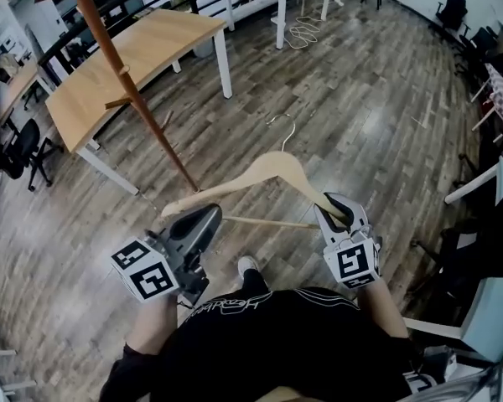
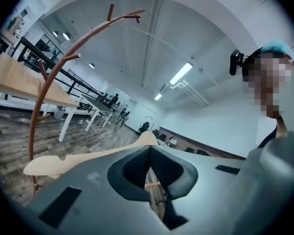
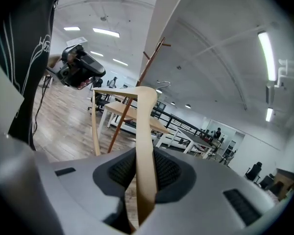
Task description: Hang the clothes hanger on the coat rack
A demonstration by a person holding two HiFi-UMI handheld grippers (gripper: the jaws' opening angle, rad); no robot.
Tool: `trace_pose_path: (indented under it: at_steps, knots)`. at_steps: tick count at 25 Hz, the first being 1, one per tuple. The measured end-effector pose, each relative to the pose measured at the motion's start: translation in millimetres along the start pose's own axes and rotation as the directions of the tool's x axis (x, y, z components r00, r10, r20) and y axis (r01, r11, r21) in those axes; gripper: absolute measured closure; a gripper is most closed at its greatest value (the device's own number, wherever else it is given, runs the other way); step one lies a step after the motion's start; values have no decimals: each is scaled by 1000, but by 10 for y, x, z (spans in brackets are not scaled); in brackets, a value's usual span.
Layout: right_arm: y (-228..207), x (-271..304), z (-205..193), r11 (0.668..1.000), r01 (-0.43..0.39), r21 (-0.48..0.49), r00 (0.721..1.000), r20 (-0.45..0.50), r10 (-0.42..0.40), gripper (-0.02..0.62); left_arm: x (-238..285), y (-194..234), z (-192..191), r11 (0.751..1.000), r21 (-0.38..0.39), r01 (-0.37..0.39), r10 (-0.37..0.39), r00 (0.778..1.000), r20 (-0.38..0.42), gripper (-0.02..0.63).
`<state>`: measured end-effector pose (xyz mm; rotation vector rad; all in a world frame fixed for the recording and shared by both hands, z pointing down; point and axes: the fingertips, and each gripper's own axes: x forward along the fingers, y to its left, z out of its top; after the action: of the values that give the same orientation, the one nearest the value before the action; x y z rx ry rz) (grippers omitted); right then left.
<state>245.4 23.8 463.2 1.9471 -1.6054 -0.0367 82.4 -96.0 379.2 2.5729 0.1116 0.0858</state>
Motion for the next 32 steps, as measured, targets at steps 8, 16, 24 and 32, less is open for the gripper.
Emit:
trace_pose_path:
  at_steps: [8,16,24,32]
  knots:
    - [-224,1330,637,993,-64,-104,996,56,70,477,33,1043,687,996,-11,-86,87,993,83,598]
    - [-21,2210,1249,962,-165,-215,969,145,199,477,-316,1605,1046,979,-22,-202,203,964,171,598]
    - [-32,2735,1703,940,-247,-236,929,218,299,477,-496,1861,1297,946,-44,-321,322,917,236,598]
    - [-58,3288,2177,886,-347,-306,846,307,437,477,-533,2003,1573,887,-73,-456,455,838,302,598]
